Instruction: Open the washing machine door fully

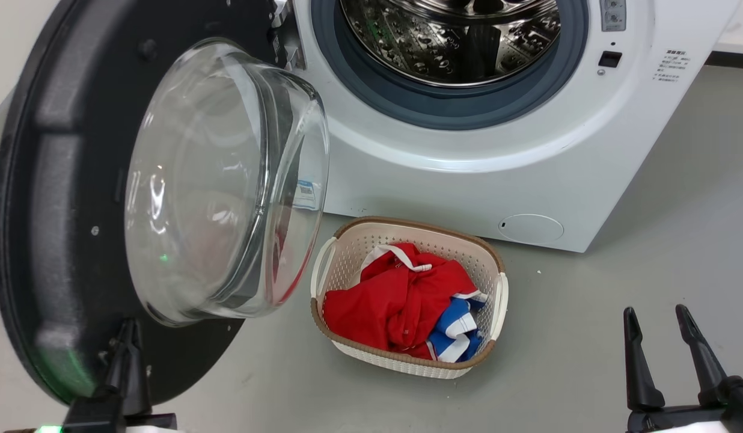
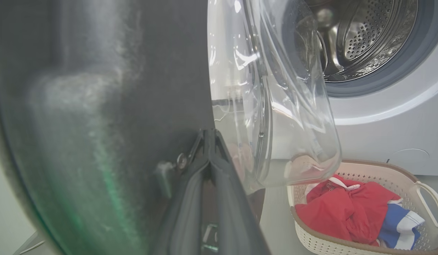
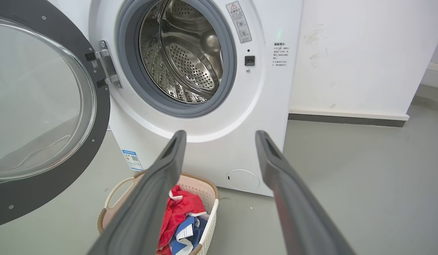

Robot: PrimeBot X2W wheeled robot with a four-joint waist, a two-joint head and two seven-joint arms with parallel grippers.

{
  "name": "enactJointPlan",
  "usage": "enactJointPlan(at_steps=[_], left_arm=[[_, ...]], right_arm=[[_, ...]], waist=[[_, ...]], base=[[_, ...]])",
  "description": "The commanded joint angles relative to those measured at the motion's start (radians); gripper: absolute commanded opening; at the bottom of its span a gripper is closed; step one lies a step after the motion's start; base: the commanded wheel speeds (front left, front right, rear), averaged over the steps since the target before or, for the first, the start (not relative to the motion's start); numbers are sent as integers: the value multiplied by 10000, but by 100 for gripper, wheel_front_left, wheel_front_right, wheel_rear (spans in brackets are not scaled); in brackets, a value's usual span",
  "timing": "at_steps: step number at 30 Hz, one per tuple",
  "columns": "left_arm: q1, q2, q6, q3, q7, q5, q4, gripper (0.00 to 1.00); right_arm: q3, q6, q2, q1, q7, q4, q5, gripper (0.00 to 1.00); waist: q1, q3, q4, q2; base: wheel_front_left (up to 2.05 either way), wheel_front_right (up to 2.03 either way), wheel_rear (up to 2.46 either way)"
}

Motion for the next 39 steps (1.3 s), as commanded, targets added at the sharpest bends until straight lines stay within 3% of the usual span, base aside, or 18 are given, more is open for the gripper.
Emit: enactJointPlan(at_steps=[1,16,39], left_arm=[[-136,53,82,165,26,-70,45,0],[-1020,288,115,2412,24,-475,559,0],[-3650,929,-1013,4491,27,-753,3011,0]], right_arm=[[-20,-2,13,-88,-22,-51,-16,100],[-71,-2,13,-351,-22,-420,-314,100],[-146,-2,13,-911,-22,-939,-846,100]], waist=[[0,40,8,0],[0,601,42,0],[0,1792,-103,0]], base=[[0,0,0],[0,0,0],[0,0,0]])
